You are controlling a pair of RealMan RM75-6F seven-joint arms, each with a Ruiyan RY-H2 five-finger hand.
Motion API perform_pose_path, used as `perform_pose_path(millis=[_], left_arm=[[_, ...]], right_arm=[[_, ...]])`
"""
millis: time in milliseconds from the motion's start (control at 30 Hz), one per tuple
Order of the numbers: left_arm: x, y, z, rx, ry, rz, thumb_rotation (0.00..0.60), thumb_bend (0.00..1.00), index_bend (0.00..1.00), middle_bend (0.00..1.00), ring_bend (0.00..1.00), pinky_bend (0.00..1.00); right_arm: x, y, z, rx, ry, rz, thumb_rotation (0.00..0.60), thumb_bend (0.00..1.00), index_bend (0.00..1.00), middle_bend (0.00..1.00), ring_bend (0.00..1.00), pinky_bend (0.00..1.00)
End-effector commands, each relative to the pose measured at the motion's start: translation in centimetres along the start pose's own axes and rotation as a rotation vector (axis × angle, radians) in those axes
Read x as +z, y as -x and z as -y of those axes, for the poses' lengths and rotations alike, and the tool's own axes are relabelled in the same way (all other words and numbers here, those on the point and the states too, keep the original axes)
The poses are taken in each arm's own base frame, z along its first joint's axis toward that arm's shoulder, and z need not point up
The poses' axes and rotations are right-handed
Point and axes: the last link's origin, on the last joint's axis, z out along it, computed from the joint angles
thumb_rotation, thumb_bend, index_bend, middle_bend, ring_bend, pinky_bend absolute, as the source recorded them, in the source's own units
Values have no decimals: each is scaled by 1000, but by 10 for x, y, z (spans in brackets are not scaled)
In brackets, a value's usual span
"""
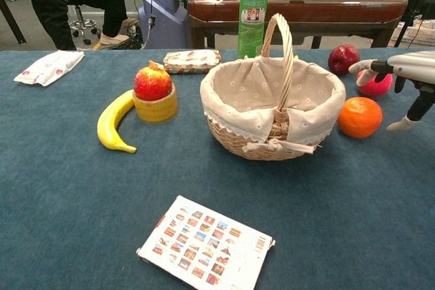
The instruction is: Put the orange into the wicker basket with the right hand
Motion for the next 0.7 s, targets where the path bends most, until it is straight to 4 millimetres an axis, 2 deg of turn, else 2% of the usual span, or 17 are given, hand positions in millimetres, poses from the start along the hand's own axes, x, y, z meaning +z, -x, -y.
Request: perform_pose_path(millis=[33, 367, 600, 700], left_arm=[[0, -1, 0, 0, 0, -1, 600, 171, 258, 195, 168, 243], [0, -1, 1, -1, -6, -2, 600, 171, 262, 195, 168, 243], [-1, -1, 4, -1, -13, -3, 600, 171, 262, 195, 168, 242], [-2, -2, 5, -1, -17, -5, 600, 171, 262, 195, 168, 242]], right_arm=[[10, 4, 6, 10, -14, 10, 600, 58, 79, 213, 195, 340], [26, 13, 15, 4, -31, 37, 600, 142, 216, 289, 263, 361], [29, 14, 15, 17, -26, 19, 600, 298, 408, 365, 350, 475], [25, 5, 12, 34, -26, -16, 600, 313, 449, 381, 377, 530]])
